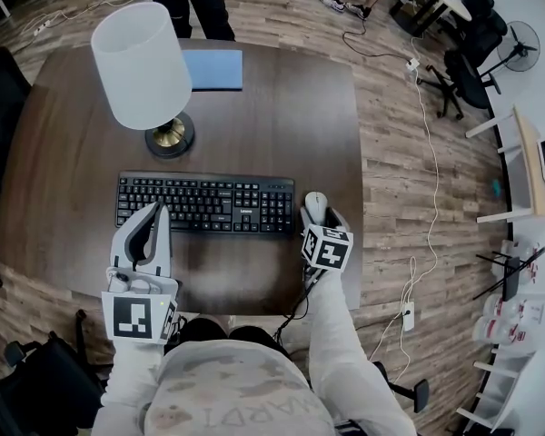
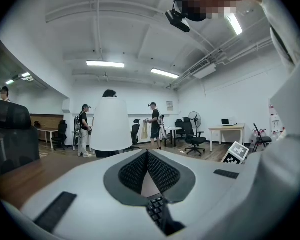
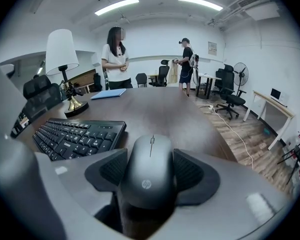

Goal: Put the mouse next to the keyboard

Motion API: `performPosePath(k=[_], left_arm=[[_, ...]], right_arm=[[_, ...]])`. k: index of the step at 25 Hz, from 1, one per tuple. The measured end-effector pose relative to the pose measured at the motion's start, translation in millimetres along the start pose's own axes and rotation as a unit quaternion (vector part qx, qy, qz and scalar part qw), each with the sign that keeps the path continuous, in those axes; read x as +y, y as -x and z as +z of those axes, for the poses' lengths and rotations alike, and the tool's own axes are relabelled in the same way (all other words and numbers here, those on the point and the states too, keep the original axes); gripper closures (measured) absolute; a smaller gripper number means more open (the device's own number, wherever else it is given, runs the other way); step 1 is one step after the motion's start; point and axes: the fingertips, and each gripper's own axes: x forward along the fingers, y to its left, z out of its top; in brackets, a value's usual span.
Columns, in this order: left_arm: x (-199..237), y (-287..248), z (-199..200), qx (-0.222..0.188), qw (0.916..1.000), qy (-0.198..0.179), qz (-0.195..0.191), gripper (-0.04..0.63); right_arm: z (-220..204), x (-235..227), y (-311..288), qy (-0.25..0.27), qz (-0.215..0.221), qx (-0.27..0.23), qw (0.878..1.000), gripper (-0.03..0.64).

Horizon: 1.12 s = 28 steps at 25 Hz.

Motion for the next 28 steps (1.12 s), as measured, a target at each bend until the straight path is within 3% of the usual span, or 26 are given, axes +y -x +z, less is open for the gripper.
performPosePath(k=[13,19,22,26,28], left_arm=[[-1.1,4.1,2.3,-0.004,1.0000,0.001,0.001,0.589],[-4.6,6.7,5.6,-0.011,0.9999,-0.001,0.000,0.589],[-9.0,8.8,9.6,-0.014,0.9999,-0.002,-0.003,0.589],[-15.1,12.9,14.2,-0.018,0.9998,-0.003,-0.006,0.589],[-17.5,16.7,15.1,-0.021,0.9998,-0.004,-0.007,0.589]], right_arm=[[-3.5,2.8,-1.0,0.011,0.014,0.013,1.000,0.307],[13.9,6.8,21.7,0.010,0.020,-0.039,0.999,0.308],[22.9,15.2,40.2,0.025,0.032,-0.064,0.997,0.405],[36.4,22.7,66.4,0.035,0.038,-0.108,0.993,0.609],[40.3,28.7,77.9,0.040,0.050,-0.128,0.990,0.609]])
